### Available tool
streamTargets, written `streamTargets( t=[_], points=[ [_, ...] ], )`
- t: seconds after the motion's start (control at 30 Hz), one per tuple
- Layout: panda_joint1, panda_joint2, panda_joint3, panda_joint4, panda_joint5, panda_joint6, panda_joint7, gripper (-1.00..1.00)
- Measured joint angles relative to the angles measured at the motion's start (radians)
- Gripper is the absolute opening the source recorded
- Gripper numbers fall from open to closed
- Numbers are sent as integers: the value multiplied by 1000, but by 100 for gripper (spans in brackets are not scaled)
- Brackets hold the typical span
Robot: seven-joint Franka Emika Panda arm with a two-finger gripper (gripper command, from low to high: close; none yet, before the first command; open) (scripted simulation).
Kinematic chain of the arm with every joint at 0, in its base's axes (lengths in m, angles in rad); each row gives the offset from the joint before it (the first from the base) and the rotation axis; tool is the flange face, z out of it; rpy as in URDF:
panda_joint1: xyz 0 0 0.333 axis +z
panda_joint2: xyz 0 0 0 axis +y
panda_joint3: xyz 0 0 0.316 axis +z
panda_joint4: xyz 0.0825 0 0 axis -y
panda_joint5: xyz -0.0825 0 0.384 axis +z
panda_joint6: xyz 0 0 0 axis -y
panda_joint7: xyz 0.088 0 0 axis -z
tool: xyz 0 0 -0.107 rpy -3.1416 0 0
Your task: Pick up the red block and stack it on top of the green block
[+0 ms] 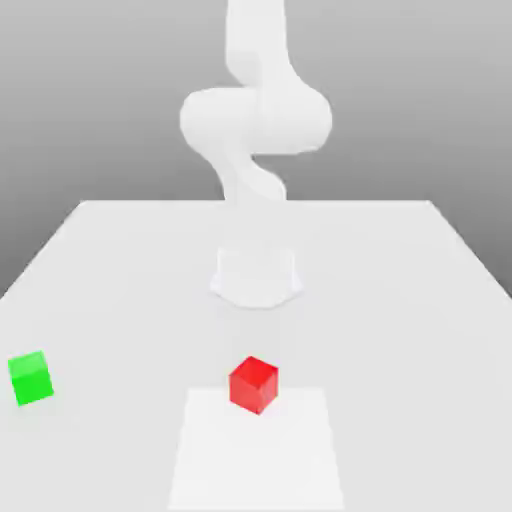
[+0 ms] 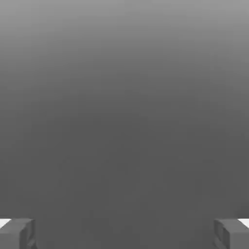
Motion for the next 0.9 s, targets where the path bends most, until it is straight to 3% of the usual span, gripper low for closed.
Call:
streamTargets(
  t=[0.53,0.77,0.8,0.9],
  points=[
    [-95,499,114,-538,56,411,404,0],
    [-70,857,60,-564,-64,700,554,0],
    [-48,892,37,-561,-71,730,561,-100],
    [-48,892,37,-561,-71,731,562,-100]
  ],
)
